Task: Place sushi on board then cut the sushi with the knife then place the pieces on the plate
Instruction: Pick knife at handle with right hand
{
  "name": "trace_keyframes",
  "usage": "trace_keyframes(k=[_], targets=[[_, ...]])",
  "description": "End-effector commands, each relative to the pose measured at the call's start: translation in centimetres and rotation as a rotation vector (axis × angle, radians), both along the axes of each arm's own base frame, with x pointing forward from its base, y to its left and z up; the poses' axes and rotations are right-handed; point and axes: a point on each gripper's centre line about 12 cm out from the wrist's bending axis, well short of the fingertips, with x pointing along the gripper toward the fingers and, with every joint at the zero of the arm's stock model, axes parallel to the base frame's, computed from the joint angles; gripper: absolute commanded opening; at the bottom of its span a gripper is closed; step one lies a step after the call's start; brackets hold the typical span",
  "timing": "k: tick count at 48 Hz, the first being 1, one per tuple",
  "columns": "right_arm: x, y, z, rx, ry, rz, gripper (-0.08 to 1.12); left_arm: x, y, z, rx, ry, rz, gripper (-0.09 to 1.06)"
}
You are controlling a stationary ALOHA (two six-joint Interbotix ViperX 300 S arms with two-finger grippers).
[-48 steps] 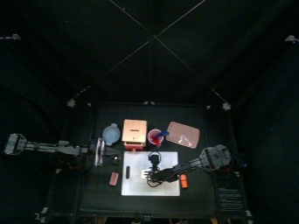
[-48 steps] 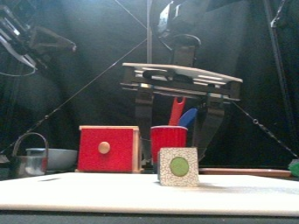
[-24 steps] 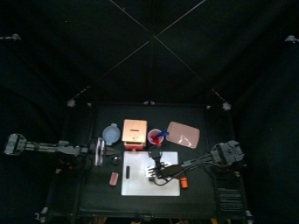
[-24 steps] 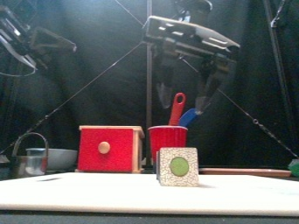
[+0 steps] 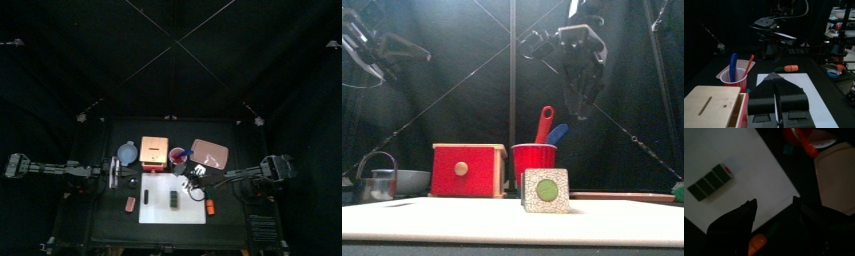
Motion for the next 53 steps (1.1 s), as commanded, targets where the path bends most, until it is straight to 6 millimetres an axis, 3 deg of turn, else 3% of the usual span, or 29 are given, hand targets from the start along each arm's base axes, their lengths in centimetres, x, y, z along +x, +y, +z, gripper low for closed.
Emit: trace_keyframes(k=[1,11,29,41,47,53], targets=[[-0.8,-2.3,2.3,-0.039,-0.073,0.086,0.9,0.4,0.2,1.3,-0.008,-0.04,0.011,0.0],[-1.0,-5.1,3.7,-0.136,-0.057,0.27,0.9,0.4,1.0,1.6,-0.039,-0.048,0.054,0.0],[1.0,-5.0,4.1,-0.18,-0.077,0.423,0.9,0.5,1.7,1.9,-0.096,-0.06,0.098,0.0],[2.4,-5.0,2.3,-0.178,-0.062,0.436,0.89,0.6,2.0,1.6,-0.098,-0.047,0.113,0.0],[2.9,-5.4,1.9,-0.18,-0.06,0.429,0.81,0.6,2.2,1.6,-0.096,-0.046,0.119,0.0],[3.2,-5.6,1.3,-0.179,-0.056,0.427,0.64,0.6,2.2,1.6,-0.096,-0.046,0.121,0.0]])
